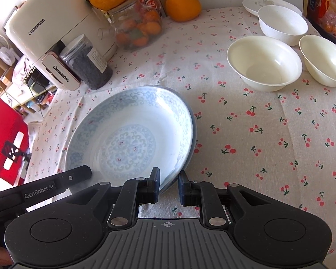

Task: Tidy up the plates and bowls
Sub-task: 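Hold the stacked blue plates by the rim with both tools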

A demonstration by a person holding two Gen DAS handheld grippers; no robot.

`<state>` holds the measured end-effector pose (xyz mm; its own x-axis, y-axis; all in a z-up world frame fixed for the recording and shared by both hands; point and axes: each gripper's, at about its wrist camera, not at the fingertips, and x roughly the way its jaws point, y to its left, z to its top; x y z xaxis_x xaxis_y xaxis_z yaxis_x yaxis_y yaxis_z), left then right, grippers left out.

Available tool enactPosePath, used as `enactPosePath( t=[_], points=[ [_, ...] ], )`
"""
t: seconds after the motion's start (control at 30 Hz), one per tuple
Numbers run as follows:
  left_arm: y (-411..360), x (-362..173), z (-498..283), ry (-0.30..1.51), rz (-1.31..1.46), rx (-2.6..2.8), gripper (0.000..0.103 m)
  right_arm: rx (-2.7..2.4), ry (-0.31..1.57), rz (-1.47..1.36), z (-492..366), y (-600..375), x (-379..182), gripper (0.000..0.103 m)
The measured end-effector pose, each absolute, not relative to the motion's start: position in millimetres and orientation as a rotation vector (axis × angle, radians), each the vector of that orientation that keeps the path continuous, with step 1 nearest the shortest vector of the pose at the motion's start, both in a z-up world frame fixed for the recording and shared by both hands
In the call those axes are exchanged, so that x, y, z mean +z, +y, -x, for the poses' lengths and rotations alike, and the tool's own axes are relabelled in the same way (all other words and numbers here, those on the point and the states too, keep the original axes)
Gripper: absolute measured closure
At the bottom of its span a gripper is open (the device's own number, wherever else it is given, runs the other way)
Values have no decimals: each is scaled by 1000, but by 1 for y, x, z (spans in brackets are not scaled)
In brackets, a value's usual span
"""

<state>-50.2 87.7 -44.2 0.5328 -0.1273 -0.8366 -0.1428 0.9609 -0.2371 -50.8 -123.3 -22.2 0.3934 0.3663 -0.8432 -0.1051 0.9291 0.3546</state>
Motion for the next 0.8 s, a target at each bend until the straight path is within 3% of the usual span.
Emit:
enactPosePath(
  t=[0.8],
  points=[
    [80,-50,45,1023,208,32,87,277,1132,-188,50,-114,-24,84]
  ],
)
